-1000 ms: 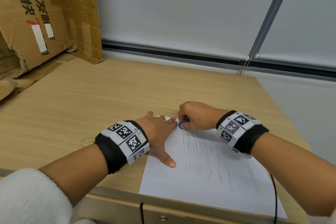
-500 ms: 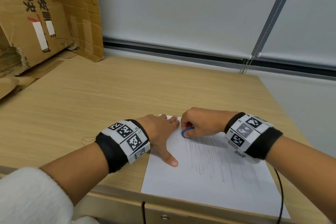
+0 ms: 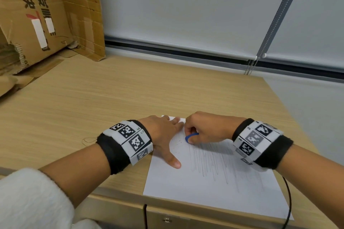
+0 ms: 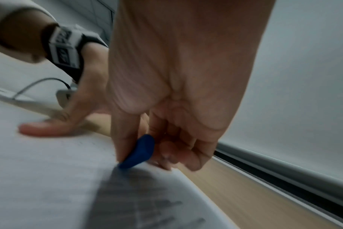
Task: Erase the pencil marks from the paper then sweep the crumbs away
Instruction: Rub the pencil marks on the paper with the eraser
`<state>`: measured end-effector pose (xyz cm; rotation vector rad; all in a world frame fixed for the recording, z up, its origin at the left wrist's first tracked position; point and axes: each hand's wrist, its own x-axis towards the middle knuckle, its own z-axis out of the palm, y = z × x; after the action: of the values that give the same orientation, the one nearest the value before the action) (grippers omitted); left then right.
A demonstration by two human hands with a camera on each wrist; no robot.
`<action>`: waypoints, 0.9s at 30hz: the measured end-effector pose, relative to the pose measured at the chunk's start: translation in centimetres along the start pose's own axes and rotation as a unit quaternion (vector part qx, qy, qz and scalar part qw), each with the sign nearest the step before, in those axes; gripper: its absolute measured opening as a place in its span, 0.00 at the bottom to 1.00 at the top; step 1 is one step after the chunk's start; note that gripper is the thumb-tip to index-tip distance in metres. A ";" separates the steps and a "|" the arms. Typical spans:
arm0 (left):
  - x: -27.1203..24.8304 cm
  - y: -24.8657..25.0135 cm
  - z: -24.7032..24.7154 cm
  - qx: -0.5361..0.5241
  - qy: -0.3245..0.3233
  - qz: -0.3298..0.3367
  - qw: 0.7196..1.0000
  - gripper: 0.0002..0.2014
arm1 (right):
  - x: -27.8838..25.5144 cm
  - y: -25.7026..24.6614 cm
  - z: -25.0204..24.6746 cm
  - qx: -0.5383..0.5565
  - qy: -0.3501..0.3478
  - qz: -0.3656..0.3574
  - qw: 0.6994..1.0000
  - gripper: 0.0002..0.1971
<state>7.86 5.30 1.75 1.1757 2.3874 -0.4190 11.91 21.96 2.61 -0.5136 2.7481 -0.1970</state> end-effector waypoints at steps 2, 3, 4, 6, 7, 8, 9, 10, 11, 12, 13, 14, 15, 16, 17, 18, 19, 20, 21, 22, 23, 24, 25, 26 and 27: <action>0.0 0.0 -0.1 -0.005 0.001 0.004 1.000 0.62 | -0.1 -0.3 -0.2 0.006 -0.019 -0.001 1.000 0.08; 0.0 0.0 -0.1 -0.006 0.001 0.004 1.000 0.62 | 0.0 -0.2 -0.4 0.001 -0.008 0.006 1.000 0.08; 0.0 0.0 -0.1 -0.005 0.000 0.004 1.000 0.63 | 0.2 0.0 -0.5 -0.005 0.011 0.012 1.000 0.09; 0.1 0.0 0.0 -0.002 0.000 0.002 1.000 0.63 | 0.2 0.1 -0.4 -0.012 0.041 0.017 0.999 0.08; 0.1 0.0 0.0 -0.002 0.000 0.002 1.000 0.62 | 0.1 0.0 -0.1 -0.007 0.040 0.014 0.999 0.07; 0.0 0.1 -0.1 -0.002 -0.001 0.002 1.000 0.62 | -0.1 -0.2 0.1 -0.001 0.025 0.007 1.000 0.07; -0.1 0.1 -0.1 -0.003 -0.002 0.002 1.000 0.62 | -0.3 -0.4 0.2 0.008 0.002 0.003 1.000 0.07; -0.1 0.1 -0.2 -0.003 -0.002 0.001 1.000 0.62 | -0.4 -0.6 0.0 0.013 -0.015 0.002 1.000 0.07; -0.2 0.2 -0.2 -0.003 -0.001 0.001 1.000 0.61 | -0.3 -0.6 -0.2 0.012 -0.016 0.005 1.000 0.07; -0.2 0.2 -0.2 -0.004 0.000 0.001 1.000 0.61 | -0.2 -0.6 -0.4 0.011 -0.005 0.009 1.000 0.07; -0.2 0.3 -0.3 -0.005 0.000 0.001 1.000 0.61 | -0.1 -0.4 -0.5 0.011 0.011 0.011 1.000 0.07; -0.2 0.2 -0.3 -0.006 0.000 0.001 1.000 0.61 | 0.0 -0.4 -0.4 0.011 0.023 0.010 1.000 0.07; -0.2 0.2 -0.3 -0.005 -0.001 0.001 1.000 0.61 | -0.1 -0.5 -0.2 0.013 0.023 0.007 1.000 0.07; -0.2 0.2 -0.3 -0.002 -0.002 0.002 1.000 0.61 | -0.2 -0.6 0.1 0.020 0.011 0.003 1.000 0.06; -0.2 0.2 -0.3 0.001 -0.002 0.002 1.000 0.61 | -0.5 -0.8 0.3 0.028 -0.009 0.000 1.000 0.06; -0.2 0.3 -0.3 0.004 -0.003 0.001 1.000 0.61 | -0.6 -0.9 0.3 0.035 -0.027 -0.001 0.999 0.06; -0.2 0.3 -0.3 0.005 -0.002 0.000 1.000 0.61 | -0.7 -0.9 0.2 0.038 -0.030 0.001 0.999 0.07; -0.2 0.3 -0.3 0.004 -0.002 -0.001 1.000 0.61 | -0.6 -0.8 0.0 0.039 -0.019 0.006 0.999 0.07; -0.2 0.3 -0.3 0.002 -0.003 -0.002 1.000 0.62 | -0.4 -0.6 -0.2 0.040 0.000 0.011 0.999 0.07; -0.1 0.2 -0.2 -0.001 -0.004 -0.003 1.000 0.62 | -0.4 -0.5 -0.2 0.039 0.016 0.013 0.999 0.07; -0.1 0.1 -0.2 -0.003 -0.006 -0.004 1.000 0.62 | -0.4 -0.5 0.0 0.038 0.023 0.013 0.999 0.06; -0.1 0.1 -0.2 -0.004 -0.007 -0.004 1.000 0.63 | -0.5 -0.7 0.2 0.039 0.018 0.010 0.999 0.06; -0.1 0.1 -0.1 -0.003 -0.006 -0.004 1.000 0.63 | -0.7 -0.9 0.5 0.042 0.001 0.004 0.999 0.06; -0.1 0.1 -0.1 -0.001 -0.006 -0.003 1.000 0.63 | -1.0 -1.2 0.7 0.046 -0.021 -0.003 0.999 0.07; -0.1 0.2 -0.1 -0.001 -0.004 -0.004 1.000 0.62 | -1.1 -1.4 0.7 0.049 -0.035 -0.006 0.998 0.07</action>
<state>8.02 5.37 1.89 1.1623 2.3849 -0.4218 13.56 21.05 2.53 -0.5017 2.6528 -0.3086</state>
